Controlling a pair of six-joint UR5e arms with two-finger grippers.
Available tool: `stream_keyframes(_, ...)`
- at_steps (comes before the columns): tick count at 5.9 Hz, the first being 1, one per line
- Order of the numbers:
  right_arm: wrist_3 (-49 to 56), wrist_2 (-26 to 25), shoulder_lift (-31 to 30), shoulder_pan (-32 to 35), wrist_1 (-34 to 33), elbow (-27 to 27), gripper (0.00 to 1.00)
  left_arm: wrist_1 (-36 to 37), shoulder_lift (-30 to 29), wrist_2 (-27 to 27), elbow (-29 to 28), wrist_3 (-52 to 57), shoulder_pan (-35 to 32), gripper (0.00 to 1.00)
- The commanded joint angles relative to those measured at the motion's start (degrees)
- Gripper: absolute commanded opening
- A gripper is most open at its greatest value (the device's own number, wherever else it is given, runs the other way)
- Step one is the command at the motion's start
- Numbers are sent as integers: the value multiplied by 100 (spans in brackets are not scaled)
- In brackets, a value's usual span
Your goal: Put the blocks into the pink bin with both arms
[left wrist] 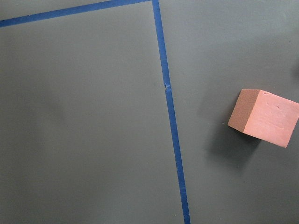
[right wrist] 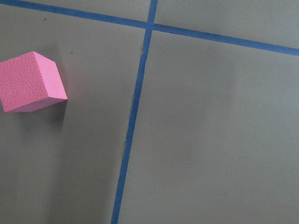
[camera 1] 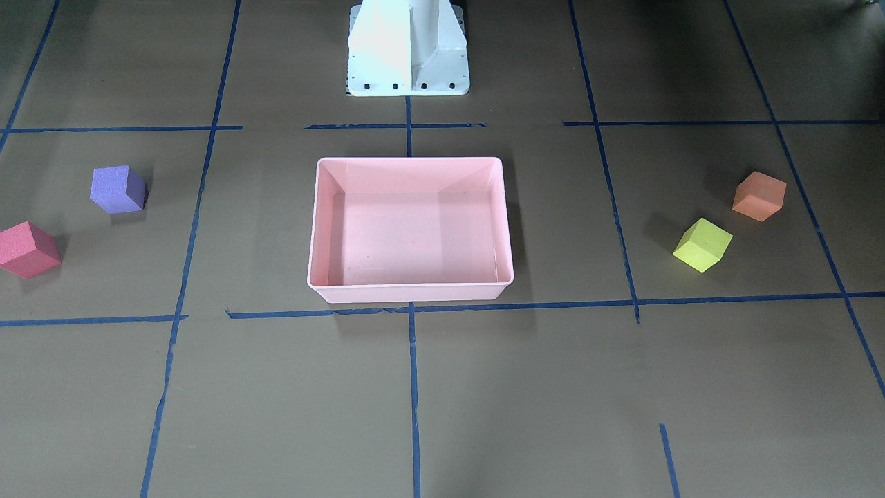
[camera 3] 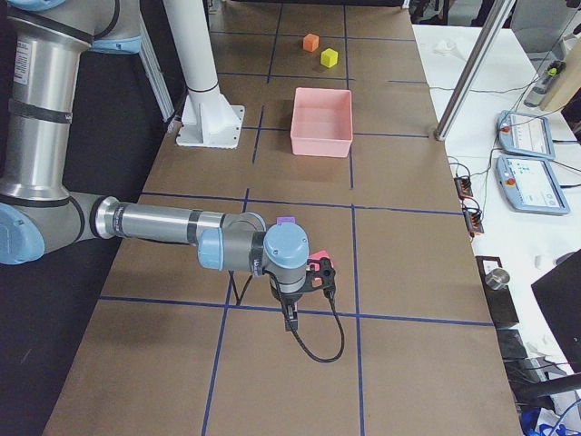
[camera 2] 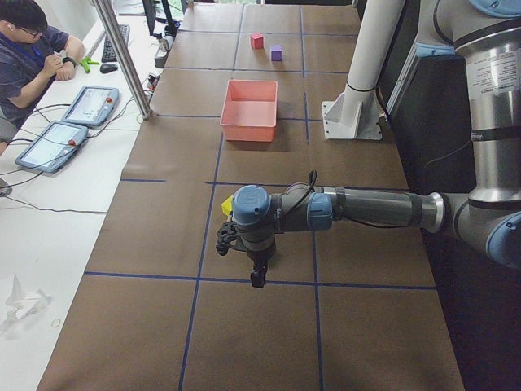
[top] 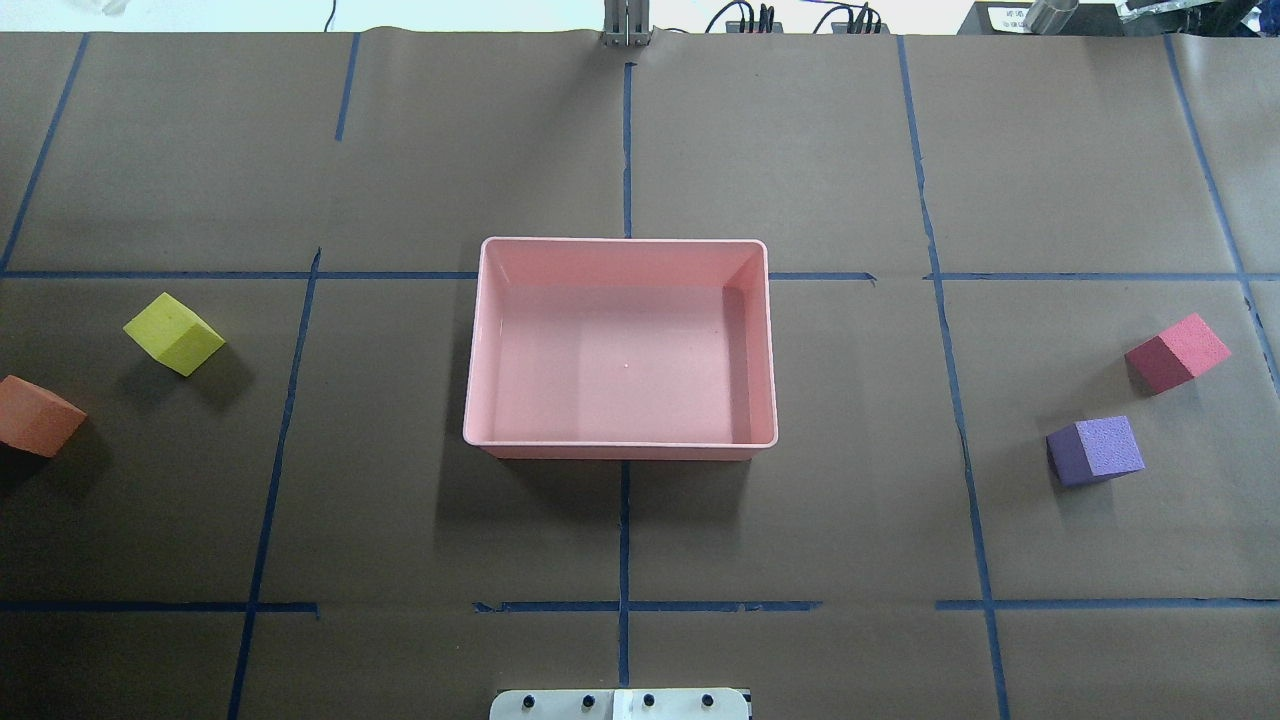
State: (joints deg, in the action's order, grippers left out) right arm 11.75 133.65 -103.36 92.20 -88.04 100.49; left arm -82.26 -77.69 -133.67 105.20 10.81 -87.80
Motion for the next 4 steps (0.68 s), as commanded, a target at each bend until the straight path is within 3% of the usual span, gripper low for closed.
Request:
stream_keyframes(1, 3, 38, 35, 0, 15, 31, 100, 9, 0, 8, 44, 0, 0, 100)
stream_keyframes(3, -6, 48, 428, -227, 373, 6, 100, 9, 17, -1, 44, 0, 0, 100)
stream_keyframes(4, -49, 74, 579, -655, 480, -82, 100, 9, 17, -1, 44, 9, 0, 100)
